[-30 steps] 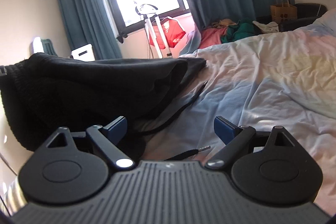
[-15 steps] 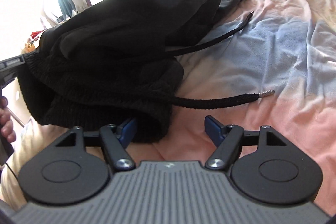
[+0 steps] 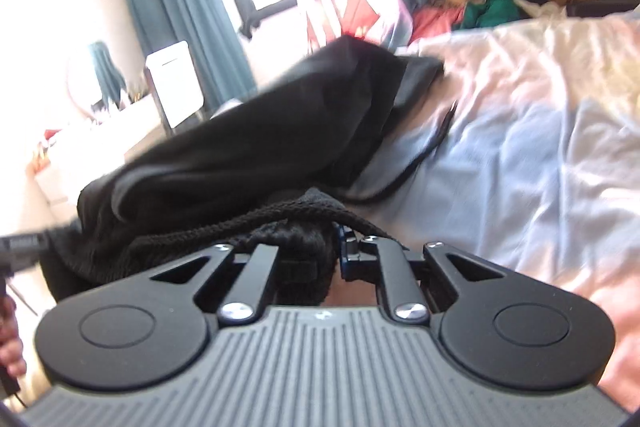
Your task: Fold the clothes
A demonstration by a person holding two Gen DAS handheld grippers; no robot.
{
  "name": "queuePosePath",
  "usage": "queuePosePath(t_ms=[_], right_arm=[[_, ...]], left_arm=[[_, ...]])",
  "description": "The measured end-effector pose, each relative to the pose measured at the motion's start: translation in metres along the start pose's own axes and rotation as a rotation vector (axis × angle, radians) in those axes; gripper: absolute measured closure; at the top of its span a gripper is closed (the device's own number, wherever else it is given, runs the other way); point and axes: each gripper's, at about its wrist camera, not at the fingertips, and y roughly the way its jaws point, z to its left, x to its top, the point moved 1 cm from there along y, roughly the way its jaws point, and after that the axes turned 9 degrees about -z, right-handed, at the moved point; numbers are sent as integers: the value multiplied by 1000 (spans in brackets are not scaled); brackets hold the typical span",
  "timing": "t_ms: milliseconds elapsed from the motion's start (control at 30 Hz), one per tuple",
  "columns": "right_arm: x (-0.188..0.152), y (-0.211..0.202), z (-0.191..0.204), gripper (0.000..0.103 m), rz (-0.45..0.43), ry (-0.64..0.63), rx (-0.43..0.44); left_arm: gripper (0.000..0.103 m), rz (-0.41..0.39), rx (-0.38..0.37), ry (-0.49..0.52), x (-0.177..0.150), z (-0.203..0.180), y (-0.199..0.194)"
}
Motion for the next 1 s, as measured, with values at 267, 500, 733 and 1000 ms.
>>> queuePosePath(t_ms=[267, 500, 733, 1000], right_arm=[[33, -64, -8, 92, -61, -70, -28], [6, -47, -42, 90, 230, 108, -90], [13, -73, -55, 75, 189, 105, -83], [22, -75, -68, 19, 127, 276, 32]], left_arm=[[71, 209, -145, 6, -25, -21, -25], [41, 215, -165, 8, -30, -33, -46], [35, 189, -159, -24, -27, -38, -46], [17, -11, -260, -138, -10, -36, -67]])
